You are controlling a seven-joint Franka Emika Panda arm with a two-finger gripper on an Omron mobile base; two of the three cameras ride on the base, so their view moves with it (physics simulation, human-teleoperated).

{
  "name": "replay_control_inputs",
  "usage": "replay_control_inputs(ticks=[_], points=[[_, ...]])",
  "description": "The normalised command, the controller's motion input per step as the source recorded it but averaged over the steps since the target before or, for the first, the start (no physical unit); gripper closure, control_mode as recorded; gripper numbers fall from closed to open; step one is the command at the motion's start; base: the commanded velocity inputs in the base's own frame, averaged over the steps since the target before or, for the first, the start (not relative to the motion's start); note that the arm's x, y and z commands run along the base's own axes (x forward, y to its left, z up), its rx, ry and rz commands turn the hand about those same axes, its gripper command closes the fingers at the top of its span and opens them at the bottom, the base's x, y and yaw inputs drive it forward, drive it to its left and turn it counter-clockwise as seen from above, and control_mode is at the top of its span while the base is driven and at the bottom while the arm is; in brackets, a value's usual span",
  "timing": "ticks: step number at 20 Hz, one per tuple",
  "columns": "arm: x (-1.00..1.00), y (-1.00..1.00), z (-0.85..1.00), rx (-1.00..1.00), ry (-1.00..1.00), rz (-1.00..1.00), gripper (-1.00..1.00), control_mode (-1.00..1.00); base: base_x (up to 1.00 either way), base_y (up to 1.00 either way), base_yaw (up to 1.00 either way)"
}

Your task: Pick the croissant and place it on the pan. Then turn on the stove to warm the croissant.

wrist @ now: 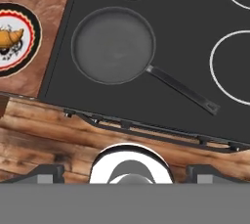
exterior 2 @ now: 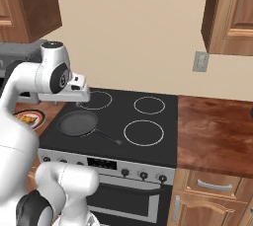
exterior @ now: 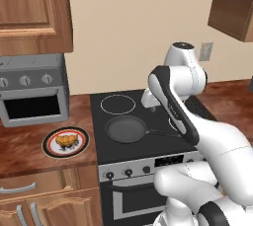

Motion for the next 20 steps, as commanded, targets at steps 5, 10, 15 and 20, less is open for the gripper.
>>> replay_control_inputs(ticks=[5,10,15,20], points=[[-0.03,0.3,-0.15,0.0,0.0,0.1,-1.0,-1.0,0.0,0.0,0.0],[0.0,0.34,-0.16,0.0,0.02,0.13,-1.0,-1.0,0.0,0.0,0.0],[0.0,0.31,-0.23,0.0,0.0,0.18,-1.0,-1.0,0.0,0.0,0.0],[0.0,0.34,-0.22,0.0,0.0,0.21,-1.0,-1.0,0.0,0.0,0.0]])
